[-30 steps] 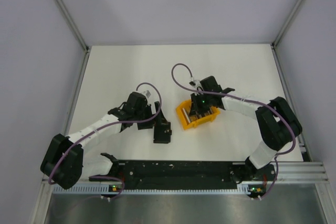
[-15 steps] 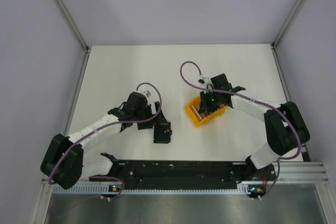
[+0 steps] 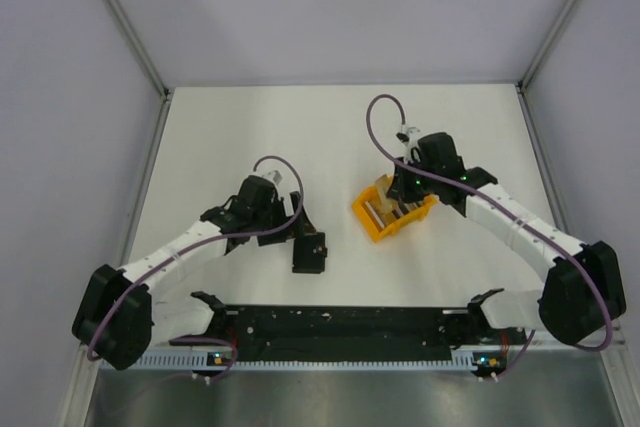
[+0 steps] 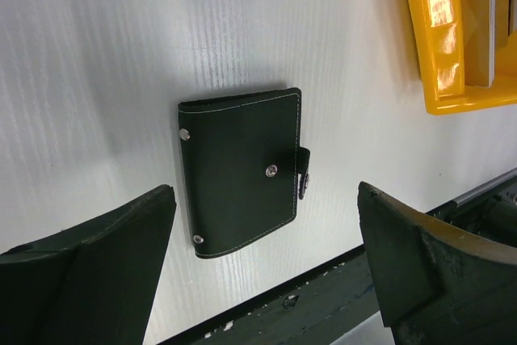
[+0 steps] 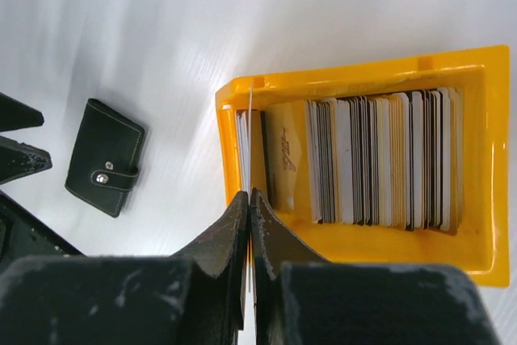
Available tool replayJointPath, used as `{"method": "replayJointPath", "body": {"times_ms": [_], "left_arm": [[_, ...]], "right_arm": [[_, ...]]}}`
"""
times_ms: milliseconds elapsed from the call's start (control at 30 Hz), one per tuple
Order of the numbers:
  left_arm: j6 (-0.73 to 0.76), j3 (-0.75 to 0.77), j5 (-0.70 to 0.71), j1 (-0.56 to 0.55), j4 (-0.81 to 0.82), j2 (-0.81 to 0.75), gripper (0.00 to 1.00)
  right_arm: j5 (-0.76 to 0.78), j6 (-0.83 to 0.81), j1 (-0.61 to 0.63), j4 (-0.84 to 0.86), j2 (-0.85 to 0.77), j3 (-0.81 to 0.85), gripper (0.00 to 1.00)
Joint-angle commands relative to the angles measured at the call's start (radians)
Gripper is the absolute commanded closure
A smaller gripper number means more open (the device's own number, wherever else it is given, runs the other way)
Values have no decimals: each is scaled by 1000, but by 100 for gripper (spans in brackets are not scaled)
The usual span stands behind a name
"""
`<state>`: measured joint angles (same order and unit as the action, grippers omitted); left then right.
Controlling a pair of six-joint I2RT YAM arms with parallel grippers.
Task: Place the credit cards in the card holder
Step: Pick up the credit card from the storage box, then turn over the card slot in the card holder.
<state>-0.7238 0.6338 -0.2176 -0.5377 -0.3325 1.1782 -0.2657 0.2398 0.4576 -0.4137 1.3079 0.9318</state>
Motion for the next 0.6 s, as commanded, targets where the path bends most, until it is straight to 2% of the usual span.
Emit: {"method": "replayJointPath", "body": {"times_ms": [0, 67, 200, 300, 433, 567], "left_arm": [[-17, 21, 104, -2, -43, -64, 2], [-31, 21, 164, -2, -74, -87, 2], [-83, 38, 312, -4, -172, -135, 2], [-111, 49, 397, -4, -246, -160, 2], [-163, 44, 471, -1, -309, -195, 2], [-198, 41, 524, -1, -356, -233, 2]], "right_arm": [[208, 160, 94, -16, -85, 39, 100], [325, 223, 165, -60, -87, 67, 100], [590, 462, 291, -186, -64, 116, 100], [798, 498, 444, -224, -30, 153, 100], [771, 549, 535, -209, 43, 202, 100], [565, 595, 547, -50, 63, 132, 100]]}}
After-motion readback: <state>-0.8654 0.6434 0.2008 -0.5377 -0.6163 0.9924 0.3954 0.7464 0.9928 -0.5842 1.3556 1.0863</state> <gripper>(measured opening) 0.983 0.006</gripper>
